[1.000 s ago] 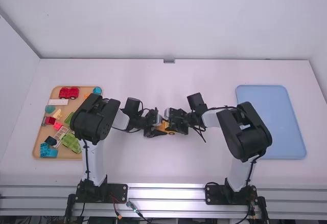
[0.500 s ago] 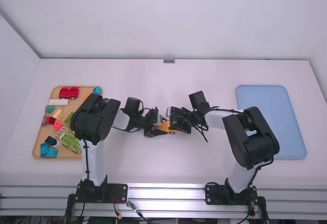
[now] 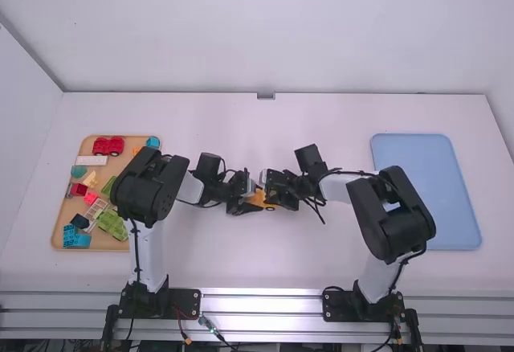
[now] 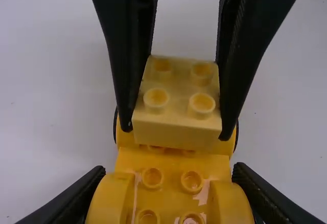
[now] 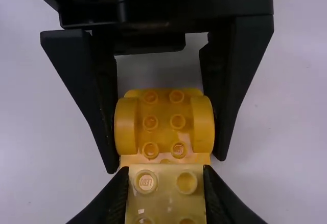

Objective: Assemble lego blocks to make yellow taxi

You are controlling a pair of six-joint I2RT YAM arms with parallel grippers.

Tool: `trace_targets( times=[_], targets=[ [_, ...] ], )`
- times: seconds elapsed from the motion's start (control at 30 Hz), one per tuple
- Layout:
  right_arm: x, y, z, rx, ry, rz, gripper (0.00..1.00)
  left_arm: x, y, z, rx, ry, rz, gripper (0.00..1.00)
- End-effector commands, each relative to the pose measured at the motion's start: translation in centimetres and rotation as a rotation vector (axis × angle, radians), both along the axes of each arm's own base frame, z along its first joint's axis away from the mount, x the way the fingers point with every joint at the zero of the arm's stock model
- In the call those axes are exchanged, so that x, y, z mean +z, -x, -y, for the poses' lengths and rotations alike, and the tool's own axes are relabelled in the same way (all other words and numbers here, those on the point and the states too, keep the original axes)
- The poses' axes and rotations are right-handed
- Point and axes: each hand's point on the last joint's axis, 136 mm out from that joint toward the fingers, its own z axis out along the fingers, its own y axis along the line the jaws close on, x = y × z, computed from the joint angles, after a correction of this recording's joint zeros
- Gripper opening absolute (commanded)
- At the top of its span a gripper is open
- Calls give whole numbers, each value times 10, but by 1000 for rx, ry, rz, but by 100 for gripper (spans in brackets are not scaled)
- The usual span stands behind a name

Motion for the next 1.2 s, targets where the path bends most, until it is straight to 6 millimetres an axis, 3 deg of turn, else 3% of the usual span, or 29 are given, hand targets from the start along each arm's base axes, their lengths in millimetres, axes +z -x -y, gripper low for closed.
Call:
trace_targets(
  times=[0.0,0.2,0.3,0.33,0.43,0.53,0.67,0.7,0.73,0.8,0.83,1.17],
  targets=[
    [-10,6,2,-1,17,-32,17,-9,0,-2,14,-31,-13,50],
    [-10,6,2,-2,17,-33,18,-7,2,-1,3,-18,-12,50],
    [-10,6,2,-2,17,-32,34,-7,2,-1,5,-18,-13,50],
    [-10,6,2,-1,15,-31,48,-7,2,-1,3,-18,-13,50],
    [-6,7,-1,11,-12,-31,63,-7,2,-1,4,-19,-13,50],
    [1,4,-5,17,-50,-17,68,-7,2,-1,5,-18,-13,50],
    [27,-1,-6,29,-136,12,71,-7,1,-2,6,-20,-13,50],
    [35,-1,-7,36,-160,17,69,-7,2,-1,3,-21,-12,50],
    [41,-1,-6,41,-178,22,60,-7,2,0,2,-20,-11,50],
    [45,-2,0,31,-176,20,11,-7,1,-1,3,-18,-9,50],
    [44,-1,2,33,-169,18,0,-7,2,0,2,-19,-9,50],
    [11,8,7,20,-142,-62,0,-7,2,-1,4,-20,-9,50]
  ],
)
